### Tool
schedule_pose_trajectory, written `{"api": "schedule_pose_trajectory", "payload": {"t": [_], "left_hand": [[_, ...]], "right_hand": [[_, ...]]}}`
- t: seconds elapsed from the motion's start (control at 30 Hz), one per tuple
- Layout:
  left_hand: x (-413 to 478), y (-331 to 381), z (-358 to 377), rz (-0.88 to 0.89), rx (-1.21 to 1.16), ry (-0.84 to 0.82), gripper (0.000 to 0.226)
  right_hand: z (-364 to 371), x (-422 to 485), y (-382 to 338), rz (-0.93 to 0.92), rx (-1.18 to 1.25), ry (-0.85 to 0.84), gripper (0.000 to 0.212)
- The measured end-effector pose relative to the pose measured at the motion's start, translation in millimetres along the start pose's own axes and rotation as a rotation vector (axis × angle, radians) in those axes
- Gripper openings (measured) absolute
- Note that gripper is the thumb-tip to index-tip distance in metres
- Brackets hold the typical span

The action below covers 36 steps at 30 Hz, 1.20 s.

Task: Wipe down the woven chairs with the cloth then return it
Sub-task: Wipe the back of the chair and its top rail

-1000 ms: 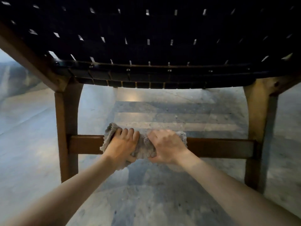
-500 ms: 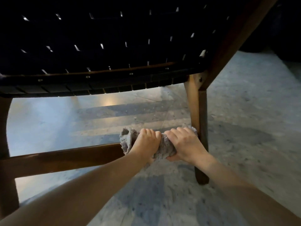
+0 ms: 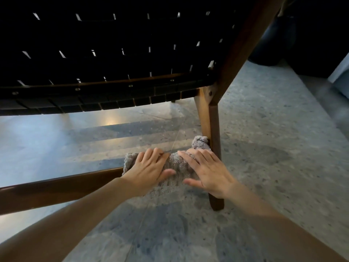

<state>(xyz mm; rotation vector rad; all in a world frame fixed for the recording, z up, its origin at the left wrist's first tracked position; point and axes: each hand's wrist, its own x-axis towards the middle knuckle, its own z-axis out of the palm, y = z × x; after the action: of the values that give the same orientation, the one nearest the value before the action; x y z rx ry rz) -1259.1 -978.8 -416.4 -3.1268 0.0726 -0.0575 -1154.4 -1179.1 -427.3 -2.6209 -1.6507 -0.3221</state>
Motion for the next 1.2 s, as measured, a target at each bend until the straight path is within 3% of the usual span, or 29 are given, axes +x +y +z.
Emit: {"api": "schedule_pose_trajectory", "payload": {"t": [0.1, 0.23, 0.4, 0.5, 0.63, 0.7, 0.77, 0.8, 0.87, 1.03, 1.2], "left_hand": [[8, 1, -2, -0.119, -0.155, 0.010, 0.046], [19, 2, -10, -0.160, -0.237, -0.068, 0.042], [26, 11, -27, -0.196, -0.412, 0.092, 0.011], [41, 24, -37, -0.225, -0.508, 0.169, 0.012], [77, 58, -50, -0.232, -0.579, 0.481, 0.020], [93, 74, -55, -0.297, -0.817, 0.483, 0.035], [105, 90, -58, -0.338, -1.226, 0.363, 0.053], [105, 96, -57, -0.328, -1.384, 0.315, 0.059], [108, 102, -49, -0.238, -1.513, 0.299, 0.059], [121, 86, -36, -0.164, -1.589, 0.197, 0.055], [140, 72, -43, -0.128, -1.551, 0.319, 0.056]], "right_hand": [[-9, 2, -4, 0.061, 0.044, 0.139, 0.042], [-16, 6, -8, 0.101, 0.073, 0.077, 0.040], [-31, -1, -16, 0.195, 0.118, 0.112, 0.023], [-33, -18, -10, 0.299, 0.125, 0.329, 0.023], [-39, -17, 15, 0.481, 0.168, 0.621, 0.018], [-43, -6, 28, 0.599, 0.242, 0.679, 0.022], [-41, 9, 35, 0.675, 0.500, 0.638, 0.033], [-39, 17, 32, 0.677, 0.753, 0.570, 0.042], [-32, 29, 28, 0.627, 1.168, 0.443, 0.052], [-35, 41, 46, 0.636, 1.336, 0.292, 0.056], [-55, 56, 58, 0.547, 1.298, 0.300, 0.054]]}}
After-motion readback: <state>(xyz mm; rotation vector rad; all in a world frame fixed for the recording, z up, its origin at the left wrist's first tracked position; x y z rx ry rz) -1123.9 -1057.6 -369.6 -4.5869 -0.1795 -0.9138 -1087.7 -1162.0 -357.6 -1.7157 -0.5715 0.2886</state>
